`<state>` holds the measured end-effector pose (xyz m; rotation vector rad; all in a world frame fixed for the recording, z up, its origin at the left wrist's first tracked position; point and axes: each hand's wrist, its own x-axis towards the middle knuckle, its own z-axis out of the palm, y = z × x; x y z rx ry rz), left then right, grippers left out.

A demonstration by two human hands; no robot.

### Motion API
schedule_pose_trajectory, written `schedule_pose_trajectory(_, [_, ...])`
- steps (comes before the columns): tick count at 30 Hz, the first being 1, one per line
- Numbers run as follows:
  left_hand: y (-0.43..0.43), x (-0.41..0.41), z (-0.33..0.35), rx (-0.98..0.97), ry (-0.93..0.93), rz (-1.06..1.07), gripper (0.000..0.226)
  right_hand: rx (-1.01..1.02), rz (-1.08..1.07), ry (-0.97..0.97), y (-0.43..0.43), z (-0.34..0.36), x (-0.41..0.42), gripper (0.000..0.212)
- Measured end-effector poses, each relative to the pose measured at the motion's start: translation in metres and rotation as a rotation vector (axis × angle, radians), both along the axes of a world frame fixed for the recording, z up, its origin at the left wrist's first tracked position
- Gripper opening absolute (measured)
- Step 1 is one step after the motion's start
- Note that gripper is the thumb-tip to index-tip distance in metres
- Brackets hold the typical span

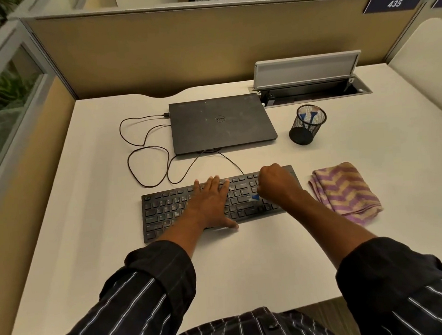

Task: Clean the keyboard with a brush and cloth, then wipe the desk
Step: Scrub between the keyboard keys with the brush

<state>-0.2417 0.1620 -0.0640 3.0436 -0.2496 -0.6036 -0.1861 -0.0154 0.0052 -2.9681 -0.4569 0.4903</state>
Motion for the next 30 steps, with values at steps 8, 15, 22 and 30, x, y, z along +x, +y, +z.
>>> schedule_pose_trajectory(8, [-0.021,0.007,0.002,0.007,0.032,0.097,0.134,0.138,0.118,-0.023,-0.014,-0.002,0.006,0.023])
schedule_pose_trajectory(15, [-0.025,0.006,0.006,-0.006,0.051,0.145,0.135,0.059,0.257,0.044,-0.021,-0.010,0.003,0.023])
schedule_pose_trajectory(22, [-0.025,0.006,0.001,-0.029,0.062,0.171,0.136,0.252,0.473,-0.111,-0.016,-0.015,0.005,0.020])
schedule_pose_trajectory(30, [-0.024,0.006,0.003,-0.044,0.075,0.183,0.136,0.163,0.448,0.009,-0.029,-0.017,0.012,0.016])
